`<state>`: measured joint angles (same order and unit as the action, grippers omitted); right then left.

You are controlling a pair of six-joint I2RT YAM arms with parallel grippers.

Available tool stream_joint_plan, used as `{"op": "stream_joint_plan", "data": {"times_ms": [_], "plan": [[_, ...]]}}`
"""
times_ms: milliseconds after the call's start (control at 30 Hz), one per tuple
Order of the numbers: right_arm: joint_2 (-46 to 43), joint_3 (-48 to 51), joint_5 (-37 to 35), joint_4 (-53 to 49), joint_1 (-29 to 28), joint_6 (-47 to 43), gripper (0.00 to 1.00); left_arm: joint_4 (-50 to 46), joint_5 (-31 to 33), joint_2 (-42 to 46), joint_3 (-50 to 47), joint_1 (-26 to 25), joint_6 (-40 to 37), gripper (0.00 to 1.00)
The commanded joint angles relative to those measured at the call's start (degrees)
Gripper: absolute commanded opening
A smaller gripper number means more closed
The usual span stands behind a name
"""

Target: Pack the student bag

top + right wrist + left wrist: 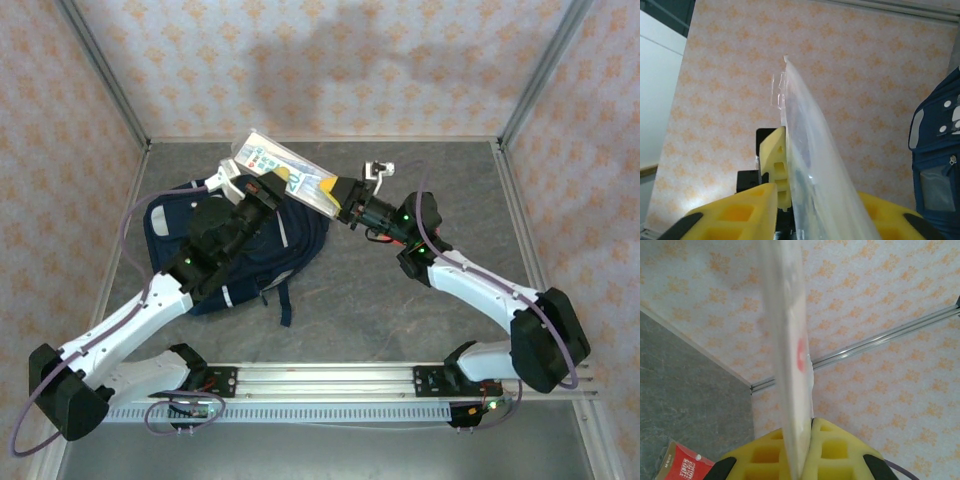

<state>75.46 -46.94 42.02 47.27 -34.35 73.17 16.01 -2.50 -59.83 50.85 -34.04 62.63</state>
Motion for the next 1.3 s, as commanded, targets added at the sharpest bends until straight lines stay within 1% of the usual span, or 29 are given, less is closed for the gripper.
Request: {"op": "stream_joint_plan", "data": {"times_ms": [0,167,233,300,400,433,467,533,567,633,667,700,733,767,800,833,900,933,1067,1133,1233,1267], "plan": [[-0.87,-1.20,-0.13,2.95,-0.22,-0.51,0.23,2.60,-0.19,-1.53,1.87,-0.07,0.64,0.00],[-1.94,0.18,-3.61,0.44,-0.19,-1.80,0.13,2.27,-1.03,-2.74,1.89,-0.06,0.75,0.00],[-2.25,0.72,-4.40,0.90,-0.01,-1.71,0.07,0.87,-0.59,-2.49,1.78,-0.11,0.36,0.04],[-2.72,1.07,-4.67,0.77,0.44,-1.85,0.02,-0.34,0.18,-1.97,1.38,-0.02,0.05,0.05],[-3.65,2.00,-5.13,0.72,1.28,-2.10,0.00,-1.10,0.23,-1.59,0.73,0.13,0.45,0.05],[-3.95,2.16,-5.11,0.44,1.54,-2.39,0.00,-1.71,-0.08,-1.65,0.78,0.27,0.56,0.09],[-4.17,2.27,-5.11,0.12,1.77,-2.50,0.00,-2.81,-0.28,-1.69,1.06,0.37,0.56,0.16],[-4.80,2.81,-5.02,-0.81,2.76,-2.83,0.00,-6.37,-0.33,-1.65,2.13,0.63,-0.47,0.42],[-5.24,3.22,-5.10,-1.73,3.32,-3.08,0.00,-8.79,-0.19,-1.77,2.86,0.79,-1.43,0.52],[-7.22,4.40,-5.73,-6.82,5.18,-4.83,0.00,-18.77,1.99,-2.35,6.83,1.32,-3.71,0.66],[-8.22,4.64,-6.25,-11.15,5.90,-6.68,0.00,-24.45,3.34,-3.24,9.34,1.64,-4.06,0.71],[-10.59,4.31,-7.01,-18.11,6.64,-10.09,0.00,-32.55,4.59,-4.94,12.96,2.39,-4.10,0.73],[-12.61,3.25,-8.72,-27.37,7.04,-14.77,0.00,-40.47,4.80,-7.18,16.44,3.32,-4.29,0.75],[-14.20,1.86,-11.17,-35.37,7.10,-19.39,0.00,-45.20,4.46,-9.39,19.22,4.29,-4.51,0.75],[-15.42,-0.06,-15.15,-45.01,7.10,-24.66,0.00,-50.79,4.81,-12.40,22.64,4.99,-4.41,0.75],[-16.41,-1.59,-18.70,-52.49,7.10,-28.54,0.00,-56.41,5.44,-15.76,26.42,5.51,-4.39,0.75],[-17.89,-3.36,-25.05,-62.99,7.19,-33.15,0.00,-64.49,6.42,-22.14,33.48,5.98,-5.63,0.76],[-18.38,-3.80,-27.58,-66.60,7.25,-34.66,0.00,-67.56,7.38,-25.13,36.65,5.92,-6.08,0.76],[-20.44,-3.50,-32.88,-73.14,7.28,-37.29,0.00,-75.00,10.77,-34.74,45.83,5.93,-8.54,0.79],[-21.89,-2.26,-33.67,-73.54,7.35,-37.47,0.00,-78.63,13.45,-39.57,50.84,6.05,-9.66,0.83],[-23.74,-0.40,-34.50,-73.70,7.34,-37.40,0.00,-84.65,16.41,-47.31,59.51,6.09,-12.12,0.91],[-24.22,0.09,-34.92,-73.96,7.32,-37.39,0.00,-87.20,17.19,-50.07,62.45,6.16,-12.46,0.92]]}}
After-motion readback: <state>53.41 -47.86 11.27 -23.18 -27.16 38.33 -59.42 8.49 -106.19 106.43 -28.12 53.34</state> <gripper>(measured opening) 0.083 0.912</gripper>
